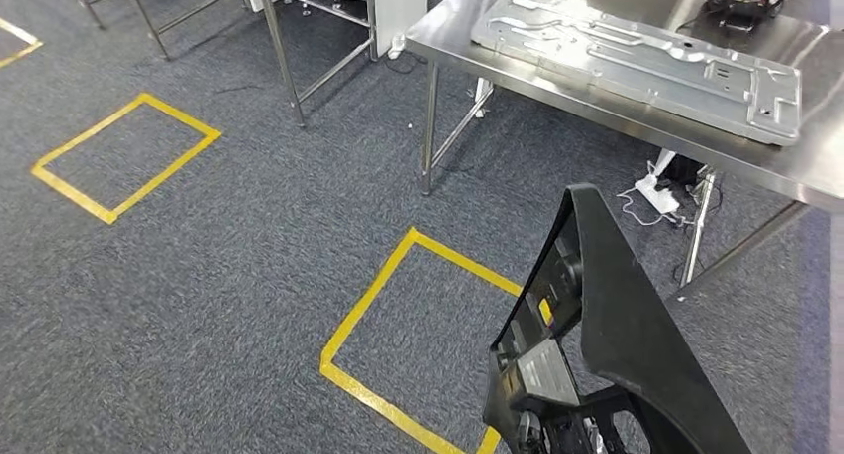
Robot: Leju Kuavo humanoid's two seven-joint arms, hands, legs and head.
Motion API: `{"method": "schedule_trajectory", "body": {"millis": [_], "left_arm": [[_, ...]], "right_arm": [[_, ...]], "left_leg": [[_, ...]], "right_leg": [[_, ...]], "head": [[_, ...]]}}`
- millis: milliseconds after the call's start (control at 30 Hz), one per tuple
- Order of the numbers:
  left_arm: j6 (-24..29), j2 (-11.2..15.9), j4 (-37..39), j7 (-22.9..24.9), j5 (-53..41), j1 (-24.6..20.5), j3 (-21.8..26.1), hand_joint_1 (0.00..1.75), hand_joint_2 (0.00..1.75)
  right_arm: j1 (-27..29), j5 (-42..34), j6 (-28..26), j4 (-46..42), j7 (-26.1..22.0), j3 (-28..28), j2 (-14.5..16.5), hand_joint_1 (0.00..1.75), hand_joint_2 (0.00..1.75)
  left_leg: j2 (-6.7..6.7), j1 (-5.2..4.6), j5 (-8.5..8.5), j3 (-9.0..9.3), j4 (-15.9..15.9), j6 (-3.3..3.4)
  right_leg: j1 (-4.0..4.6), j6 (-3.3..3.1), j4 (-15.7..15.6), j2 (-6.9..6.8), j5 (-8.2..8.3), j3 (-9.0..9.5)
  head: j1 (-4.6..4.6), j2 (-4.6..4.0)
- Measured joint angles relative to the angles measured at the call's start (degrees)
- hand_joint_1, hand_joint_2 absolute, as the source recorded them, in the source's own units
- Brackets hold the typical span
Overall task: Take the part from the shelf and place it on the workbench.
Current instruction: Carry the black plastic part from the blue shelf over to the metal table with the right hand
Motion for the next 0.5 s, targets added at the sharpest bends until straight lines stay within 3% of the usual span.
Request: {"method": "schedule_trajectory", "body": {"millis": [33, 67, 100, 133, 167, 233, 300, 367, 433, 500], "left_arm": [[-0.05, -0.01, 0.00, -0.07, 0.01, 0.10, 0.01, 0.00, 0.00], [-0.13, 0.00, 0.00, -0.08, 0.03, 0.20, 0.02, 0.00, 0.00], [-0.20, 0.01, 0.00, -0.09, 0.05, 0.25, 0.02, 0.00, 0.00], [-0.25, 0.00, 0.00, -0.09, 0.08, 0.25, 0.03, 0.00, 0.00], [-0.29, -0.01, 0.00, -0.09, 0.12, 0.21, 0.03, 0.00, 0.00], [-0.36, -0.05, 0.00, -0.09, 0.17, 0.12, 0.03, 0.00, 0.00], [-0.40, -0.11, 0.00, -0.10, 0.19, 0.03, 0.03, 0.00, 0.00], [-0.43, -0.15, 0.00, -0.13, 0.19, -0.07, 0.03, 0.00, 0.00], [-0.44, -0.15, 0.00, -0.14, 0.19, -0.12, 0.03, 0.00, 0.00], [-0.44, -0.13, 0.00, -0.15, 0.19, -0.11, 0.03, 0.00, 0.00]], "right_arm": [[-0.09, -0.01, 0.02, 0.04, 0.01, -0.02, 0.00, 1.75, 1.75], [-0.13, -0.01, 0.02, 0.10, 0.02, -0.04, 0.00, 1.75, 1.75], [-0.11, -0.01, -0.01, 0.20, 0.04, -0.07, 0.00, 1.75, 1.75], [-0.06, 0.01, -0.04, 0.31, 0.09, -0.09, 0.00, 1.75, 1.75], [-0.02, 0.02, -0.09, 0.39, 0.14, -0.11, 0.00, 1.75, 1.75], [-0.04, 0.08, -0.20, 0.48, 0.23, -0.14, 0.00, 1.75, 1.75], [-0.06, 0.14, -0.32, 0.48, 0.29, -0.14, 0.01, 1.75, 1.75], [-0.02, 0.17, -0.40, 0.48, 0.35, -0.16, 0.01, 1.75, 1.75], [0.01, 0.20, -0.43, 0.48, 0.38, -0.20, 0.01, 1.75, 1.75], [-0.04, 0.21, -0.44, 0.48, 0.39, -0.22, 0.04, 1.75, 1.75]], "left_leg": [[0.67, -0.06, -0.05, 0.02, -0.04, 0.15], [1.35, -0.10, -0.13, 0.01, -0.02, 0.21], [1.92, -0.13, -0.21, 0.02, 0.00, 0.22], [2.38, -0.14, -0.29, 0.08, 0.01, 0.17], [2.72, -0.14, -0.37, 0.19, 0.02, 0.09], [3.14, -0.16, -0.59, 0.55, 0.00, -0.20], [3.32, -0.30, -0.77, 0.78, 0.03, -0.70], [3.40, -0.38, -0.79, 0.89, -0.05, -1.29], [3.12, -0.34, -1.20, 0.89, 0.23, -1.90], [2.17, -0.27, -3.51, -0.57, 3.70, -2.37]], "right_leg": [[-0.02, 0.21, 3.56, -1.35, -1.85, -1.77], [-0.14, 0.40, 7.10, -1.87, -3.36, -3.54], [-0.27, 0.55, 9.49, -2.06, -4.01, -4.72], [-0.38, 0.63, 9.80, -2.17, -3.48, -4.84], [-0.46, 0.63, 7.92, -2.29, -1.96, -3.80], [-0.41, 0.23, 0.06, -2.83, 1.66, 0.52], [-0.03, -0.29, -5.17, -3.29, 3.02, 3.26], [0.29, -0.65, -5.74, -3.22, 2.89, 3.40], [-0.01, -1.21, -6.15, -2.91, 3.07, 3.57], [-0.33, -1.93, -6.67, -2.75, 3.30, 3.85]], "head": [[0.04, 0.00], [0.02, -0.01], [0.02, 0.00], [0.02, 0.01], [0.02, 0.00], [0.03, 0.00], [0.02, -0.01], [0.02, -0.01], [0.01, 0.00], [-0.02, 0.00]]}}
